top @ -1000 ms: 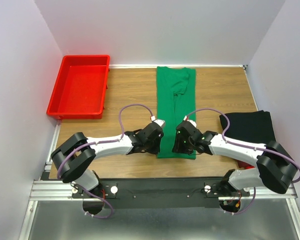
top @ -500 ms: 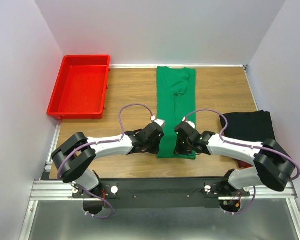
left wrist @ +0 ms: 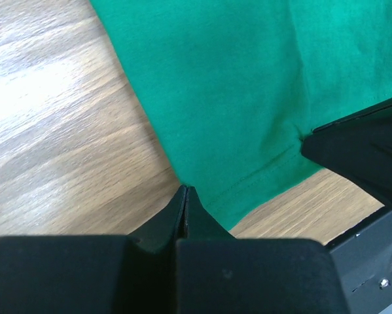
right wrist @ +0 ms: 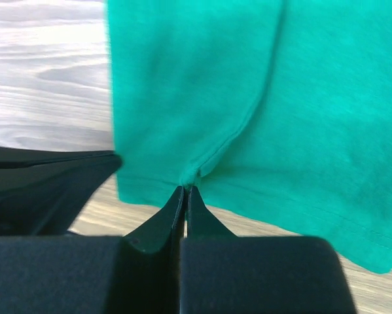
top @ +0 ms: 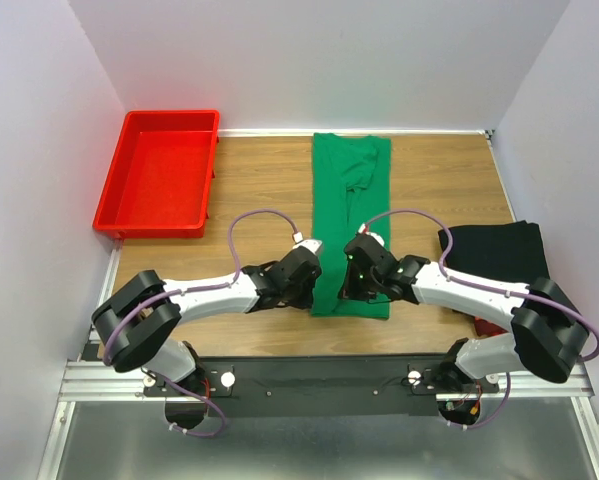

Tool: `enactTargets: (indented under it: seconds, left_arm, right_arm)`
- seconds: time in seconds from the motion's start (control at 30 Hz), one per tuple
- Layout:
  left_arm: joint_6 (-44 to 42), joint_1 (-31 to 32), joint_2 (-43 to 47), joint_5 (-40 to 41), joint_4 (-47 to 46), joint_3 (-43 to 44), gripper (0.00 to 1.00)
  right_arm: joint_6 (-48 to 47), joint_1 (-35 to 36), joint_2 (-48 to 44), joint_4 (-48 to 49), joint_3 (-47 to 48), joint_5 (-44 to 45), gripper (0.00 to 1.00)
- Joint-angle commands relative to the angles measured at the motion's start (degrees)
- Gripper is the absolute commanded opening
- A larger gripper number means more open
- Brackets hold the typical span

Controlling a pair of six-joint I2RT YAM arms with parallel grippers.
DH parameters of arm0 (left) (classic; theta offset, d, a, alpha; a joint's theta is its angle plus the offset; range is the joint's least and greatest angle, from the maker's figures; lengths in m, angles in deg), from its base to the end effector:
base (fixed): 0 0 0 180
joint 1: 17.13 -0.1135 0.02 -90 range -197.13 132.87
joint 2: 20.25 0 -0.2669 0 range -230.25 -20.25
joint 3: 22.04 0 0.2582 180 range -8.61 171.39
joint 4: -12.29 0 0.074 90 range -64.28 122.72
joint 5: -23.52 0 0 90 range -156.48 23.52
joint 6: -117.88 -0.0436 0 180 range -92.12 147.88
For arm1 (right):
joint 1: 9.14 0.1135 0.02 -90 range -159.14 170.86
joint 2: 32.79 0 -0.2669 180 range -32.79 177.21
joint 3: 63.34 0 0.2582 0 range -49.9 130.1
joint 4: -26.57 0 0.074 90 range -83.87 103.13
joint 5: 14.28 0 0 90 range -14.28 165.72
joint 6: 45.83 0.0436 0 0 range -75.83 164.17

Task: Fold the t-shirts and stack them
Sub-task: Fold the tshirt

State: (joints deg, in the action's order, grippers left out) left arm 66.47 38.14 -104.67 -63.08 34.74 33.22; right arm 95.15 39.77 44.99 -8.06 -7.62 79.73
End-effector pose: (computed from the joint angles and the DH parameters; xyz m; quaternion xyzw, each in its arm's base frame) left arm 0.1688 -0.2389 0.1612 0.1273 0.9354 -0.2209 0.2449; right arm 0.1780 0.1995 0.1792 0.0273 0.9571 0.1977 0.2100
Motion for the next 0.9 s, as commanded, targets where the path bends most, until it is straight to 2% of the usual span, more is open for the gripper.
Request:
enactTargets:
  seconds: [0.0,0.07,0.2,0.33,0.53,0.7,0.87]
  left_arm:
    - [1.49,0.55,1.89,1.7,-0.93,-1.48,0.0]
    - [1.75,0.55,2.42,1.52,-1.45,-1.92,0.0]
    - [2.72,0.46,3.74,1.44,-2.07,-3.06,0.18]
    - [3.51,0.46,5.84,2.57,-1.9,-3.77,0.24]
    - [5.35,-0.24,9.53,5.38,0.47,-4.64,0.24]
    - [7.11,-3.31,14.1,7.41,3.63,-6.14,0.2]
    - [6.24,-5.34,17.89,7.41,4.61,-7.19,0.19]
  right_arm:
    - [-0.36,0.75,1.14,-0.43,4.2,-1.37,0.06]
    - [-0.62,0.84,2.2,-0.34,5.44,-1.46,0.06]
    - [-1.06,1.19,4.22,-0.08,8.68,-1.99,0.05]
    - [-1.41,1.63,5.8,0.36,11.41,-2.43,0.04]
    - [-1.94,2.6,8.35,0.54,15.28,-2.6,0.04]
    - [-2.2,3.91,9.58,0.62,17.22,-2.69,0.03]
    - [-1.94,4.44,8.71,0.54,16.96,-2.17,0.03]
